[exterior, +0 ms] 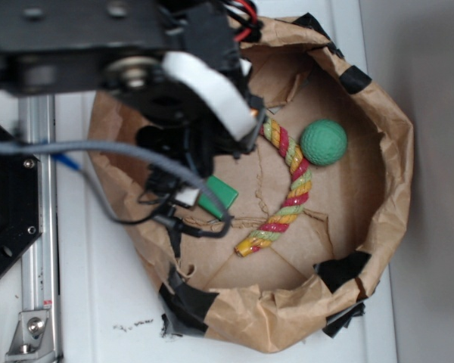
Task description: Grab the green block.
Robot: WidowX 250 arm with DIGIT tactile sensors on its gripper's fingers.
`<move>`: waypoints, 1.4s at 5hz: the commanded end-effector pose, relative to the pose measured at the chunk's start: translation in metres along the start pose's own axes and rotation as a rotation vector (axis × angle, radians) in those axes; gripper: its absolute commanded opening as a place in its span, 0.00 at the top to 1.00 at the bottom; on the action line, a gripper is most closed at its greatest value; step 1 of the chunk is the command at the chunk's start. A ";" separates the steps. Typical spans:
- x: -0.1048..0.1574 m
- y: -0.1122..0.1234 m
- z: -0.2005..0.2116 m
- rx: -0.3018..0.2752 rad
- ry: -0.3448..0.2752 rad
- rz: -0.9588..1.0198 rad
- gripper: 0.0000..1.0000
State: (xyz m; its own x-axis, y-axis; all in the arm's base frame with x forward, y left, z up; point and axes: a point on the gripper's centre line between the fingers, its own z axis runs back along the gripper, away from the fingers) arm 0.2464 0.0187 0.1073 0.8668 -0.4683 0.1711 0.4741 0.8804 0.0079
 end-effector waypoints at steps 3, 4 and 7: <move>-0.008 -0.050 -0.048 -0.035 0.055 -0.115 0.00; -0.011 -0.038 -0.073 -0.054 0.102 -0.107 0.00; -0.005 -0.016 -0.085 -0.036 0.105 -0.057 1.00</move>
State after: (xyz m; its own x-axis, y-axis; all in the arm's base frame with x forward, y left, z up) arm 0.2477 0.0070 0.0155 0.8509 -0.5225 0.0552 0.5245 0.8509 -0.0299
